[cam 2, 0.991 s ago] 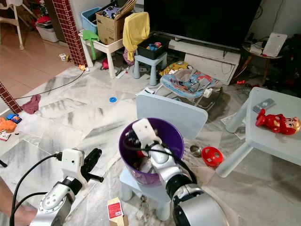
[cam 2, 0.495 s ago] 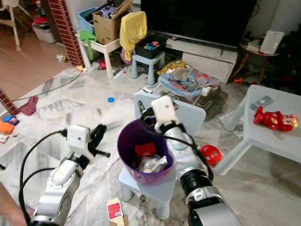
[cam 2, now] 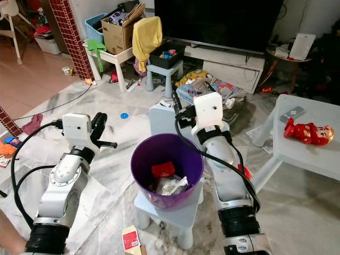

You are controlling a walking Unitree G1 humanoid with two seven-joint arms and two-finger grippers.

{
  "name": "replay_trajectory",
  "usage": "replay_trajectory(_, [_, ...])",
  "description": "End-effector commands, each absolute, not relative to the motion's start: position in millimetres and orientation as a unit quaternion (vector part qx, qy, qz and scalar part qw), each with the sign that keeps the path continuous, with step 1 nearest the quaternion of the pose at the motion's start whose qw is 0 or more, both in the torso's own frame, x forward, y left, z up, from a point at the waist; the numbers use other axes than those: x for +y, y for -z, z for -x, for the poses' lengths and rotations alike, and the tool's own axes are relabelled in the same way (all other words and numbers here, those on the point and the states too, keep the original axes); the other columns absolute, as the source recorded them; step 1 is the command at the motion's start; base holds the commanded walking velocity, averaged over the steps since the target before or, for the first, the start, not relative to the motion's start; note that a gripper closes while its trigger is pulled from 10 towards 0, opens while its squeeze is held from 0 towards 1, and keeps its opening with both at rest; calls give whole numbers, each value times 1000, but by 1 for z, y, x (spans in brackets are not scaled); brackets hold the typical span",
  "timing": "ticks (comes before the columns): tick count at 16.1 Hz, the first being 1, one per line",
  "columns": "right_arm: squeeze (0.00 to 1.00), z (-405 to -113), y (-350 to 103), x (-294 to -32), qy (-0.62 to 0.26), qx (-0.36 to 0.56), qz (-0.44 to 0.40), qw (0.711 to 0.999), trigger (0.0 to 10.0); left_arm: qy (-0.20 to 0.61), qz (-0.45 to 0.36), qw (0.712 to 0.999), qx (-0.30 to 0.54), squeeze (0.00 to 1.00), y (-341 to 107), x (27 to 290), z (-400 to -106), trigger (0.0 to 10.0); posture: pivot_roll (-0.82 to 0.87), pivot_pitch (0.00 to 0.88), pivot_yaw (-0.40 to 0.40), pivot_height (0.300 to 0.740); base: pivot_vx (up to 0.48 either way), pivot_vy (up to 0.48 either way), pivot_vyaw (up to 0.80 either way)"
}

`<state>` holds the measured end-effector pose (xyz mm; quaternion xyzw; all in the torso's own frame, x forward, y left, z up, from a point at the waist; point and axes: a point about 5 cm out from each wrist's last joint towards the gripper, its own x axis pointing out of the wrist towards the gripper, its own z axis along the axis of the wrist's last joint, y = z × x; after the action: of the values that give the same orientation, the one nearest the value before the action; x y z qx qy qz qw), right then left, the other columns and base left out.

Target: Picking trash to rubbish bin

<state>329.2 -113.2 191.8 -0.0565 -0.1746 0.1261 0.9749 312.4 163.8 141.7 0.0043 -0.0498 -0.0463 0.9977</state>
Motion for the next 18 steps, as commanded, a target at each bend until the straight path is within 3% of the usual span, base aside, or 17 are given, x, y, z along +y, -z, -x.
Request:
replay_trajectory(1, [0,-330,-204,-120,-108,-184,52,976,10000,33,2,998,-44,0,-142,168,-316,10000,-26,0,3,740,0,0,-769])
replay_trajectory(8, [0,-328,-209,-115,-115,-160,48,979,10000,36,46,998,-30,0,-141,160,-319,10000,-18,0,-7,740,0,0,-758])
replay_trajectory(14, [0,-327,-209,-112,-120,-149,43,981,10000,55,79,995,-22,0,-143,157,-320,10000,-15,0,-5,740,0,0,0])
replay_trajectory(18, [0,-328,-208,-111,-122,-145,44,981,10000,57,83,995,-18,0,-142,158,-319,10000,-12,0,-8,740,0,326,0])
